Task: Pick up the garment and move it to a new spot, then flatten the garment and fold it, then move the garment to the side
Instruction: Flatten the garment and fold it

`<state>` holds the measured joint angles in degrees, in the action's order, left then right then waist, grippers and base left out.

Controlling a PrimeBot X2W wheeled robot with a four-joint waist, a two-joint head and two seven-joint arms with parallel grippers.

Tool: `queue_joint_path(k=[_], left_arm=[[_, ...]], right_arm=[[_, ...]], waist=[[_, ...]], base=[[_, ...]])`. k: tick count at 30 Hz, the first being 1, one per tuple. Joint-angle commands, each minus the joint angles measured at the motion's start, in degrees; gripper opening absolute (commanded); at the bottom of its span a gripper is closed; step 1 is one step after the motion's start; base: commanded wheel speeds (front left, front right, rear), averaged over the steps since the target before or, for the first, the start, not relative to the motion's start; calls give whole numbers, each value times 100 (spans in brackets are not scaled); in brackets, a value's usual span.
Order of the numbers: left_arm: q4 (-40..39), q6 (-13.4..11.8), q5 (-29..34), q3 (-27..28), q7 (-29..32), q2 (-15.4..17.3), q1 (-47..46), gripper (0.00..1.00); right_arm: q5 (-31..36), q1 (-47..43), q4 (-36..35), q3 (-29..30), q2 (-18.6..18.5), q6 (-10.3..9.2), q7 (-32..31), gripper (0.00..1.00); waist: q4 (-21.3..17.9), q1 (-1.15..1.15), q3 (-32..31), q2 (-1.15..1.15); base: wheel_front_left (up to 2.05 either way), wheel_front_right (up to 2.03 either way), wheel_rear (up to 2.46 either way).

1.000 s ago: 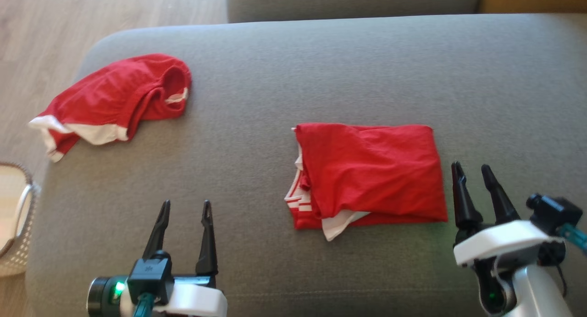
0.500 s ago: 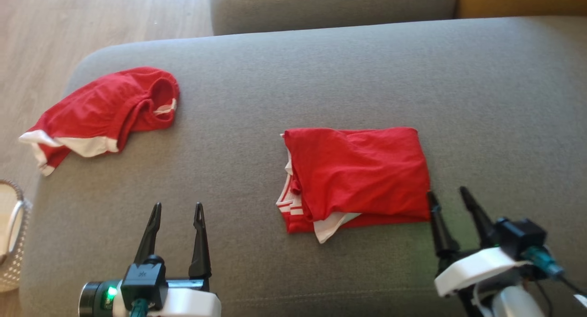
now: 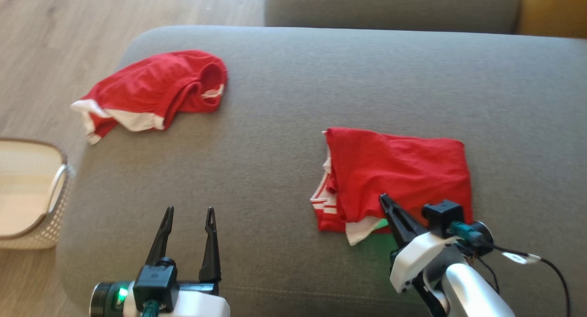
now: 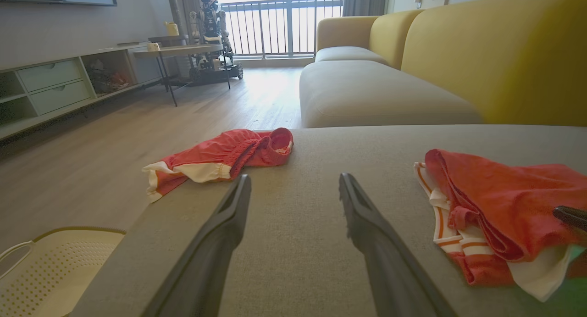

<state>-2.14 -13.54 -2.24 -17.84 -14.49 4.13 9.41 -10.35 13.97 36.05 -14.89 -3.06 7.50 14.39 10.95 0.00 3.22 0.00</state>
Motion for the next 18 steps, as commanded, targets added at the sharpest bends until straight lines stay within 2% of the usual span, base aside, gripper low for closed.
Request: queue_joint_path(k=[1, 7, 9, 18], left_arm=[[-168, 13, 44, 153, -51, -56, -172, 100], [-142, -10, 25, 100, -51, -76, -170, 100], [-131, -7, 14, 81, -51, -82, -173, 100], [-63, -2, -14, 31, -51, -99, -233, 100]], right_arm=[[100, 221, -50, -148, 18, -1, 61, 0], [580, 438, 828, 104, 18, -1, 32, 0], [595, 473, 961, 20, 18, -1, 25, 0], [-144, 629, 881, -1419, 18, -1, -109, 0]], waist=[[130, 0, 33, 0], [437, 0, 72, 0], [528, 0, 76, 0], [697, 0, 44, 0]], base=[[0, 0, 0], [0, 0, 0], [0, 0, 0], [0, 0, 0]])
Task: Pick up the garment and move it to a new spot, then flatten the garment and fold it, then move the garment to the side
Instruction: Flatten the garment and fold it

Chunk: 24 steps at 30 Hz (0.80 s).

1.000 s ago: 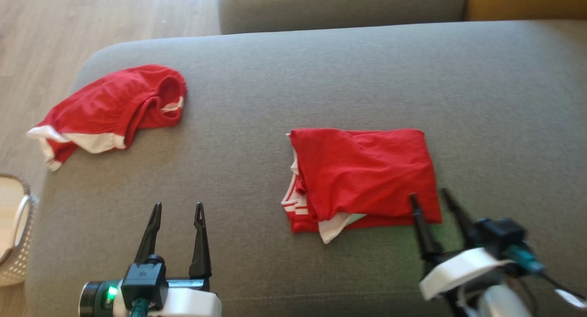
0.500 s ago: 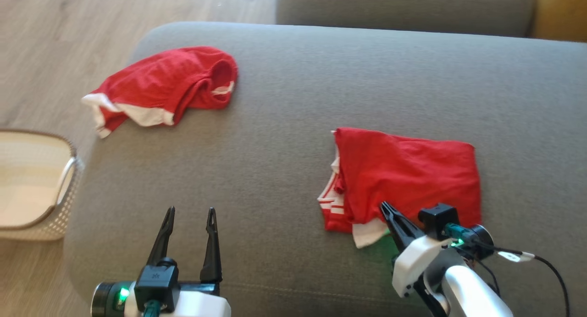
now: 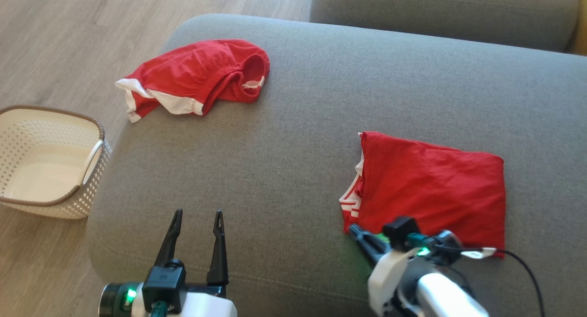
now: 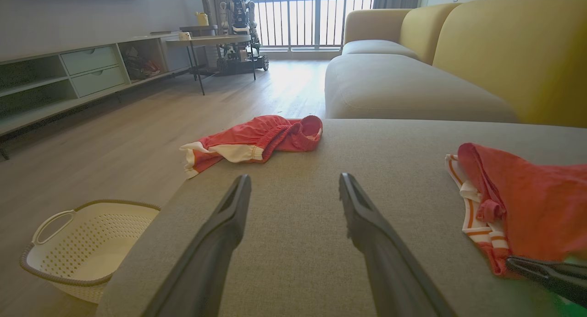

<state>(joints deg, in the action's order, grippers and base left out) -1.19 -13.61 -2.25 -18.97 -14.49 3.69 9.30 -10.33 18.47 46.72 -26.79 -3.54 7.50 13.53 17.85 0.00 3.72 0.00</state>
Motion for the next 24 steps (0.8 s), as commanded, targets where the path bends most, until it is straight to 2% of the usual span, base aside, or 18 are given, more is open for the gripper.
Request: queue_joint_path(k=[1, 5, 8, 9, 10, 11, 12, 16, 21, 24], left_arm=[[-157, 5, -12, 140, -51, -56, -225, 100], [-181, -15, -11, 162, -51, -60, -190, 100], [-244, -33, -15, 208, -51, -61, -143, 100], [-269, -42, -15, 229, -51, -62, -129, 100], [-291, -52, -16, 252, -51, -62, -120, 100], [-291, -52, -16, 252, -51, -62, -120, 100], [-314, -63, -20, 279, -51, -63, -110, 100], [-414, -116, -45, 426, -51, -64, -82, 100], [-551, -83, -225, 690, -51, -68, -80, 100], [-579, -45, -234, 854, -51, -69, -70, 100]], right_arm=[[-322, 184, -269, -429, 67, -1, -49, 0], [-1353, 194, -765, -1138, 67, -1, -34, 0], [-1718, 304, -967, -1135, 67, -1, 90, 0], [-1760, 326, -1034, -1044, 67, -1, 118, 16], [-1776, 336, -1112, -891, 67, -1, 134, 64], [-1776, 336, -1112, -891, 67, -1, 134, 64], [-1727, 344, -1344, -657, 67, -1, 140, 100], [-1213, -51, -2412, 172, 67, -1, 144, 100], [-239, -567, -3388, 778, 67, -1, 145, 100], [76, -872, -3877, 1161, 67, -1, 146, 100]], waist=[[8, 0, -10, 0], [-73, 0, -37, 0], [-223, 0, -48, 0], [-288, 0, -46, 0], [-359, 0, -49, 0], [-359, 0, -49, 0], [-442, 0, -53, 0], [-803, 0, -119, 0], [-1226, 0, -163, 0], [-1431, 0, -203, 0]], base=[[0, 0, 0], [0, 0, 0], [0, 0, 0], [0, 0, 0], [0, 0, 0], [0, 0, 0], [0, 0, 0], [0, 0, 0], [0, 0, 0], [0, 0, 0]])
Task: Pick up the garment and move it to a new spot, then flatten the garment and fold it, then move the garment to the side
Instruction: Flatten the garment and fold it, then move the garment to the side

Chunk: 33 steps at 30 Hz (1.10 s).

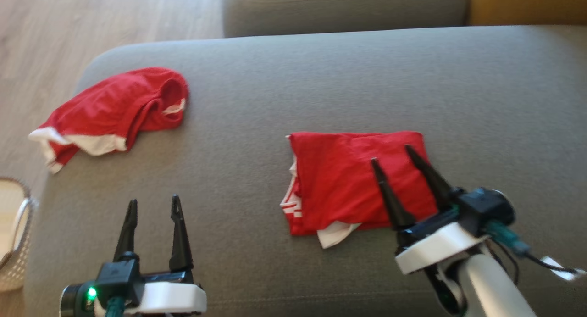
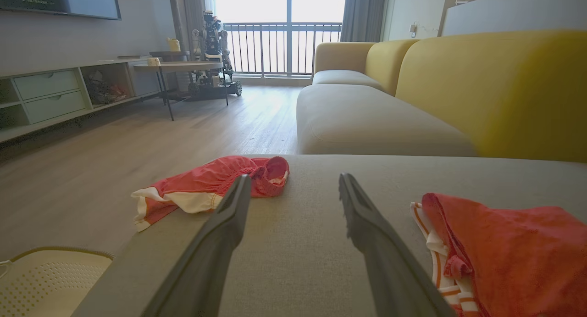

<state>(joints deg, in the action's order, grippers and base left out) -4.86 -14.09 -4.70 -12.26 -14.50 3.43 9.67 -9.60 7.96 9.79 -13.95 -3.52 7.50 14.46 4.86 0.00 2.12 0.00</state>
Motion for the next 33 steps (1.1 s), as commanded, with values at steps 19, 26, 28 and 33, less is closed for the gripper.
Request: queue_joint_path(k=[19, 26, 28, 33], left_arm=[[-491, 554, 299, 549, -50, -37, 596, 100], [-365, 655, 370, 507, -50, -40, 632, 100], [-353, 653, 379, 479, -50, -41, 622, 100], [-329, 637, 392, 422, -50, -44, 592, 100]], right_arm=[[479, -1046, -575, 576, 64, -1, 53, 95], [461, -1090, -586, 722, 64, -1, 53, 100], [451, -1082, -574, 752, 64, -1, 53, 100], [444, -1077, -560, 810, 64, -1, 53, 100]], waist=[[-598, 0, -406, 0], [-586, 0, -409, 0], [-576, 0, -403, 0], [-546, 0, -392, 0]], base=[[0, 0, 0], [0, 0, 0], [0, 0, 0], [0, 0, 0]])
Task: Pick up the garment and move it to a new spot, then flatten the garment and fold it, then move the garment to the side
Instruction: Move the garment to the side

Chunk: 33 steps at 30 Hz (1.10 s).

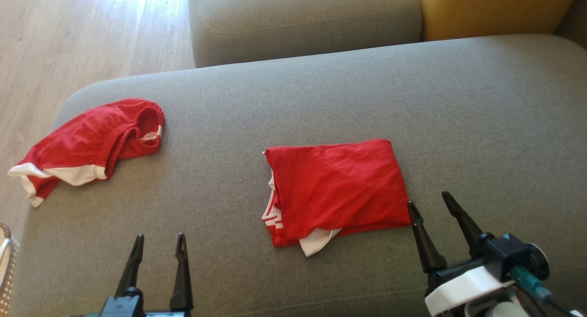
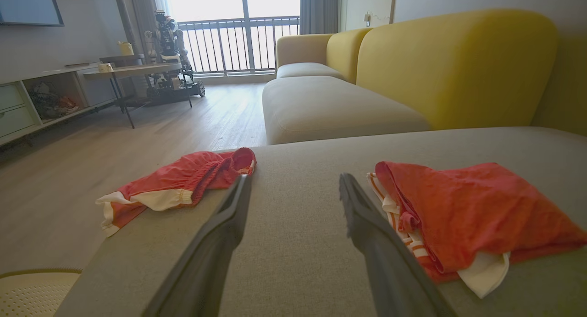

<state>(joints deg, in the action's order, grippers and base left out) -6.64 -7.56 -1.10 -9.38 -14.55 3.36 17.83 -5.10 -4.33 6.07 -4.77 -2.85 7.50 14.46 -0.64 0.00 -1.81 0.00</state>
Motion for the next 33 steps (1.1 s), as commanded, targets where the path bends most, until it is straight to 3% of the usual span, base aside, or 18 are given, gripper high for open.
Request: queue_joint_path(k=[1, 8, 12, 24, 33], left_arm=[[-143, -19, 32, 122, -45, -37, -234, 100], [-90, -30, 60, 30, -45, -39, -272, 100], [-24, -10, 49, -57, -45, -41, -317, 100], [116, 45, -21, -319, -45, -45, -619, 100], [109, -20, -234, -420, -45, -47, -857, 100]], right_arm=[[-9, 147, -183, -94, -3, -1, 53, 100], [-415, 248, 248, 100, -3, -1, 53, 100], [-682, 760, 1077, 279, -3, -1, 53, 100], [-649, 2972, 4226, 626, -7, -1, -112, 100], [-262, 3844, 5694, 852, -133, -1, -280, 100]], waist=[[15, 0, 3, 0], [156, 0, 63, 0], [285, 0, 184, 0], [663, 0, 603, 0], [857, 0, 948, 0]], base=[[0, 0, 0], [0, 0, 0], [0, 0, 0], [0, 0, 0], [0, 0, 0]])
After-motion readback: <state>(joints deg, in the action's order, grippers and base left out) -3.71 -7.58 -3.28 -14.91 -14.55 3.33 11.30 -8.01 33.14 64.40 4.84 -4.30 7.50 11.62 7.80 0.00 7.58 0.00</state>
